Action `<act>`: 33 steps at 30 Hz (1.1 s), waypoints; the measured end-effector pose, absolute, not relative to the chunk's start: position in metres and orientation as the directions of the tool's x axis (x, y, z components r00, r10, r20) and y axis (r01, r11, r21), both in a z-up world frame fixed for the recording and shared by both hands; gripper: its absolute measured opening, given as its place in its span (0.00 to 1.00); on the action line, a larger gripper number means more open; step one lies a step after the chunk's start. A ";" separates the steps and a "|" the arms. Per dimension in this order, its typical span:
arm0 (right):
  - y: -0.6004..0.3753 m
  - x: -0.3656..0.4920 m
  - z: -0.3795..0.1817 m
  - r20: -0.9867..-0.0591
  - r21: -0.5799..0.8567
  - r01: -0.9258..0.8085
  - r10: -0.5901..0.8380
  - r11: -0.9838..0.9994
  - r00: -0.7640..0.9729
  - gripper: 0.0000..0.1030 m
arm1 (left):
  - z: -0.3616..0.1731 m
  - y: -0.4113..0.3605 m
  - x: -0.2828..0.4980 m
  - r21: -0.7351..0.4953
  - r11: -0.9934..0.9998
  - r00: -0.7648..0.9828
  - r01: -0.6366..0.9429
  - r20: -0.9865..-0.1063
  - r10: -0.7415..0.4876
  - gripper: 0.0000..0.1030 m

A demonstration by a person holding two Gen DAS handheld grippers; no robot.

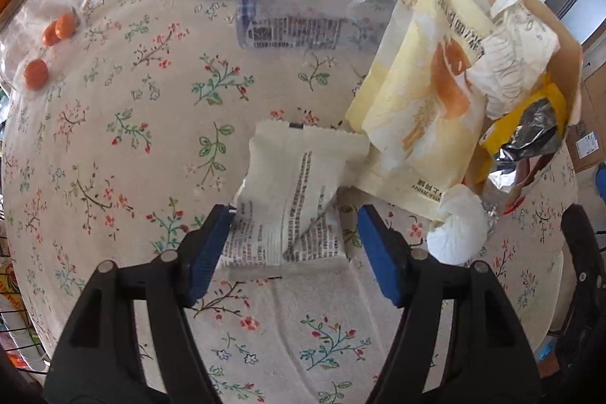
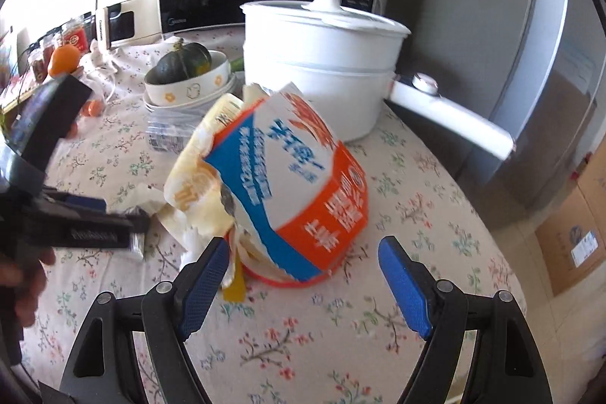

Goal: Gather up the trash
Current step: 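Grasp the white wrapper with the left tool while the right tool grasps the brown paper bag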

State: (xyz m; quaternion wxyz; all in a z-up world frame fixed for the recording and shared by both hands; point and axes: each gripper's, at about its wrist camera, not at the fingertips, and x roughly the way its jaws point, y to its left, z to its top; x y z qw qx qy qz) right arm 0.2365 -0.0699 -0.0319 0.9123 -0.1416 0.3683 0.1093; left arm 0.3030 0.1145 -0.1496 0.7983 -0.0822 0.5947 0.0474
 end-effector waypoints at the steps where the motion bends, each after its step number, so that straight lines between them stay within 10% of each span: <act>1: -0.065 0.239 -0.032 -0.689 -0.202 -0.307 0.088 0.930 0.719 0.80 | -0.154 0.120 0.304 -0.097 0.975 0.272 -0.200 -0.961 -0.040 0.69; 11: -0.017 0.268 -0.054 -0.628 -0.386 -0.334 0.021 0.860 0.778 0.78 | -0.147 0.142 0.296 -0.152 0.954 0.321 -0.257 -0.945 -0.065 0.49; 19: -0.074 0.280 -0.030 -0.677 -0.147 -0.277 0.108 0.950 0.728 0.22 | -0.129 0.163 0.292 -0.215 0.939 0.352 -0.267 -0.929 -0.113 0.42; 33: -0.139 0.263 -0.015 -0.731 0.086 -0.257 0.236 0.963 0.640 0.11 | -0.097 0.170 0.262 -0.305 0.925 0.432 -0.225 -0.883 -0.186 0.41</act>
